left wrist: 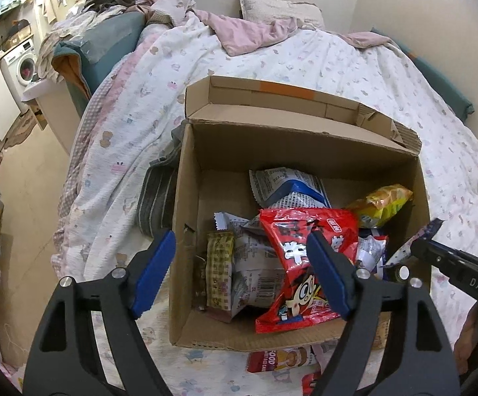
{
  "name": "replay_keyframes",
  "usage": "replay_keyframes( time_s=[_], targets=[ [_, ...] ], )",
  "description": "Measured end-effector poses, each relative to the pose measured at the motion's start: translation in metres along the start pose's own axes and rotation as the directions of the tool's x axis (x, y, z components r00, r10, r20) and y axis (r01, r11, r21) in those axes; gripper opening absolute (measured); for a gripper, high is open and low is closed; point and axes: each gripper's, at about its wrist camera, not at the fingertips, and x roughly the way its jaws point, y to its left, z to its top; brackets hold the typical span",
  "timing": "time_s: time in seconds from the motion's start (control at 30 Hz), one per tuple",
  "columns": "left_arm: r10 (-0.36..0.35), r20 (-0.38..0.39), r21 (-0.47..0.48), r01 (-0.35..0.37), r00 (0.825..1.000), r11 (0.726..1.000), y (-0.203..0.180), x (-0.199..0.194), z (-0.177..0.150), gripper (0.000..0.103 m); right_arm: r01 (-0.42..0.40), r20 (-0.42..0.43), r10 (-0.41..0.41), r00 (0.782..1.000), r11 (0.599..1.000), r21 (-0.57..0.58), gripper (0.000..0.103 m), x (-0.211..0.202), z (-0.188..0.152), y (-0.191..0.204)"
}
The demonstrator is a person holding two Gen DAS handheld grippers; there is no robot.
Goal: Organize snacks
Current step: 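Lower both snacks into the box and open both tools, then withdraw both tools from the box toward the remaining snacks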
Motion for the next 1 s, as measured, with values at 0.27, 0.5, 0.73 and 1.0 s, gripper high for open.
replay_keyframes(
  time_s=[0.27, 0.5, 0.73, 1.0],
  targets=[
    [-0.006, 0.009, 0.024, 0.006, 1.000, 1.000, -0.006, -0.004, -0.004, 0.079, 0.005, 0.028, -0.004, 1.000, 1.000, -0.006, 0.073, -0.005, -0.001, 0.004],
    [0.013, 0.013, 0.025, -0.013, 1.000, 1.000, -0.006, -0.009, -0.012, 0.079, -0.006, 0.037, 0.006, 0.999, 1.000, -0.010, 0.073, -0.011, -0.003, 0.005],
    [0.031, 0.013, 0.042, -0.032, 0.999, 0.999, -0.006, -0.020, -0.023, 0.079, -0.016, 0.048, 0.016, 0.999, 1.000, 0.005, 0.073, -0.024, -0.011, 0.007],
    [0.023, 0.003, 0.027, -0.023, 1.000, 0.999, -0.004, -0.038, -0.042, 0.079, -0.037, 0.050, 0.035, 0.998, 0.999, 0.026, 0.073, -0.045, -0.028, 0.008]
  ],
)
